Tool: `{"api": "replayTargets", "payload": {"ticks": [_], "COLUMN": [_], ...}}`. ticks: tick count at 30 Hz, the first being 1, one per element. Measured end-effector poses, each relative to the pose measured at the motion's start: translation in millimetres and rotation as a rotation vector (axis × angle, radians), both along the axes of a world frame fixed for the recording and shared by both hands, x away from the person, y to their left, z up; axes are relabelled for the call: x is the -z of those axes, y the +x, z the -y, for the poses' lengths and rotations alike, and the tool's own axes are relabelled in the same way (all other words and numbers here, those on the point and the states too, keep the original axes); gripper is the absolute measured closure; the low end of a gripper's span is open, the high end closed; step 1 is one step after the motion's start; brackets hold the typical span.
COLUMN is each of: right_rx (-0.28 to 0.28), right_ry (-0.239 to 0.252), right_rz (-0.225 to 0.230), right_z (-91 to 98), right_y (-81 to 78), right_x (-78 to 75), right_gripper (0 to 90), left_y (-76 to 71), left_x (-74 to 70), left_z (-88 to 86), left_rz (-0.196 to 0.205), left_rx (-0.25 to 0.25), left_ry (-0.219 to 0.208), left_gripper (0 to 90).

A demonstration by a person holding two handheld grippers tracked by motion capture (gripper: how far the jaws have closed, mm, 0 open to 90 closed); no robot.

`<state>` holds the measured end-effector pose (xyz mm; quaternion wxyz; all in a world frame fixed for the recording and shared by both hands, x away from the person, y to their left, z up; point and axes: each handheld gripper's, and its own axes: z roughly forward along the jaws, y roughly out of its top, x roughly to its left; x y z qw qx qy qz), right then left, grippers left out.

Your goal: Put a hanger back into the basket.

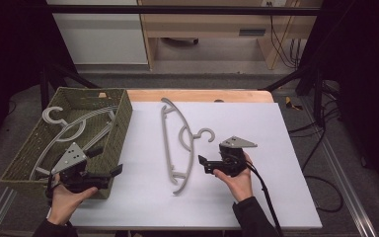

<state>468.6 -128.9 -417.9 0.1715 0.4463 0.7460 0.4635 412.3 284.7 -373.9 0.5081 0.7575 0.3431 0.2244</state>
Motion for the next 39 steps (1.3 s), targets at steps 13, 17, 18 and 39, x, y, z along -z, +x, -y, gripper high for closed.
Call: {"api": "replayTargets", "payload": {"ticks": [13,17,18,39], "right_rx": [-0.011,-0.010,-0.011,-0.004], "right_ry": [-0.129,-0.167,-0.178,-0.210], "right_rz": [-0.119,-0.139,-0.142,-0.239], "right_z": [-48.4,-58.6,-60.6,-49.4], "right_y": [25.1,26.2,26.2,22.9], "right_x": [47.4,56.7,58.1,46.6], "right_gripper": [28.7,36.4,39.3,74.3], "left_y": [-0.2,-1.2,-1.4,-2.2], "left_x": [0.1,-1.1,-1.3,-2.4], "left_z": [0.7,0.7,0.4,-2.2], "left_rz": [-0.002,0.002,0.003,-0.002], "left_rx": [0.011,0.012,0.013,0.002], "left_ry": [-0.002,-0.004,-0.003,-0.004], "left_gripper": [7.0,7.1,7.1,7.6]}}
